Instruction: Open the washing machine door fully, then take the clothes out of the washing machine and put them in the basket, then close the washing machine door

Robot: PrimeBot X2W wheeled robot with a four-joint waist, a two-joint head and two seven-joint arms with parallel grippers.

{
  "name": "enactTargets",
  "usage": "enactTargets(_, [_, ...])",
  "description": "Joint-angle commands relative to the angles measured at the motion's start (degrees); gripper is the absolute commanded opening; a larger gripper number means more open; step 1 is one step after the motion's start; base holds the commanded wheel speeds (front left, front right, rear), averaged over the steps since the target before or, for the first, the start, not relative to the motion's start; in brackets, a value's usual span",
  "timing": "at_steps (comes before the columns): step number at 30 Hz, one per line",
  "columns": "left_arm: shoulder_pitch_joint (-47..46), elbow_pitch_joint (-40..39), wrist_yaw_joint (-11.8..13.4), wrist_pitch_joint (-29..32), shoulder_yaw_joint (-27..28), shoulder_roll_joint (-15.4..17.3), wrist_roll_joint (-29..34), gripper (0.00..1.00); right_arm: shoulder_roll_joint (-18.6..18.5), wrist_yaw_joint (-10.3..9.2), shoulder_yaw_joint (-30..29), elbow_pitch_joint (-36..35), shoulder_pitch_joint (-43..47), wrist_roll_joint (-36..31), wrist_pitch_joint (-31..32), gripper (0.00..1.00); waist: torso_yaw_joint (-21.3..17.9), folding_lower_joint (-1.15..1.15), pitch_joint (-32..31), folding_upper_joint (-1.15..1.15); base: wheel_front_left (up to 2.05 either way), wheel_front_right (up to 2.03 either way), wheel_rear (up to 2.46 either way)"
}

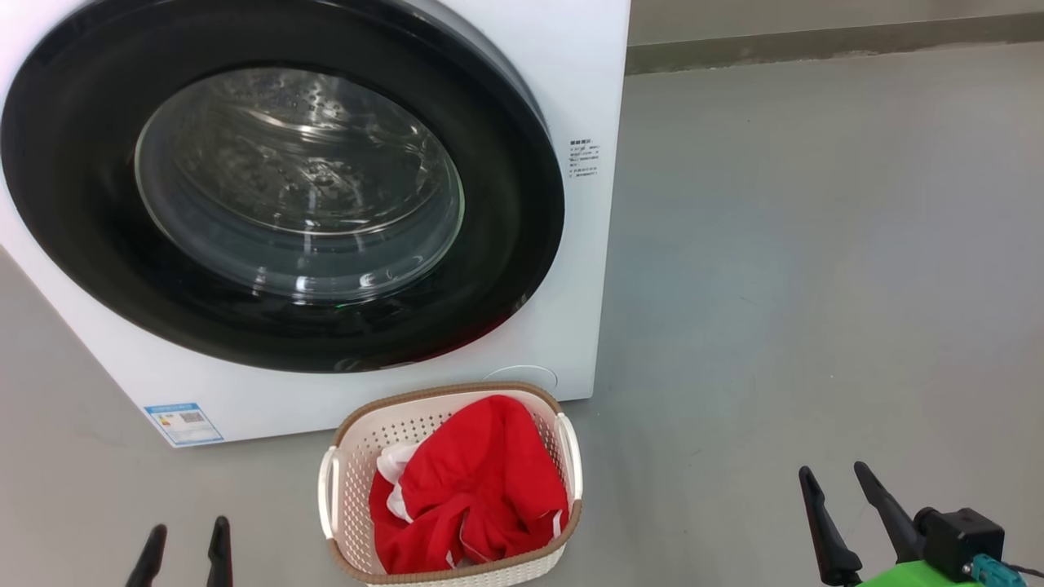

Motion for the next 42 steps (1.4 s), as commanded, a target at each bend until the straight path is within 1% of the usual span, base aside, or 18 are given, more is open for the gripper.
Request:
enactTargets(1, [0.0,-0.3,0.0,0.0,0.0,-0.1,-0.1,0.0,0.0,0.0,0.0,0.0,0.0,0.0,0.0,0.0,0.0,0.0,0.0,0.0,0.0,0.0,0.0])
enactTargets(6, [0.4,2.7,0.0,0.3,-0.7,-2.1,-0.3,0.0,1.0,0.0,0.3,3.2,0.4,0.2,0.2,0.0,0.0,0.0,0.0,0.0,0.0,0.0,0.0])
enactTargets(9, [0.0,2.8,0.0,0.7,-0.5,-2.2,-2.0,0.0,1.1,0.0,0.1,3.1,0.1,2.0,0.7,0.0,0.1,0.02,0.0,0.0,0.0,0.0,0.0])
enactTargets(12, [-0.3,2.8,0.0,1.2,-0.4,-2.3,-3.8,0.0,1.2,0.0,0.0,2.9,0.0,3.9,1.3,0.0,0.1,0.13,-0.1,0.0,0.0,0.0,0.0])
enactTargets(17, [-0.8,2.9,0.0,2.1,-0.1,-2.4,-6.6,0.0,1.3,-0.01,-0.2,2.6,-0.2,7.0,2.1,0.0,0.2,0.01,0.1,0.0,0.0,0.0,0.0])
enactTargets(42, [-3.7,3.4,0.0,6.0,1.2,-3.1,-20.3,0.0,2.0,-0.02,-1.2,1.2,-1.5,21.8,6.1,0.0,0.5,0.0,0.4,0.0,0.0,0.0,0.0])
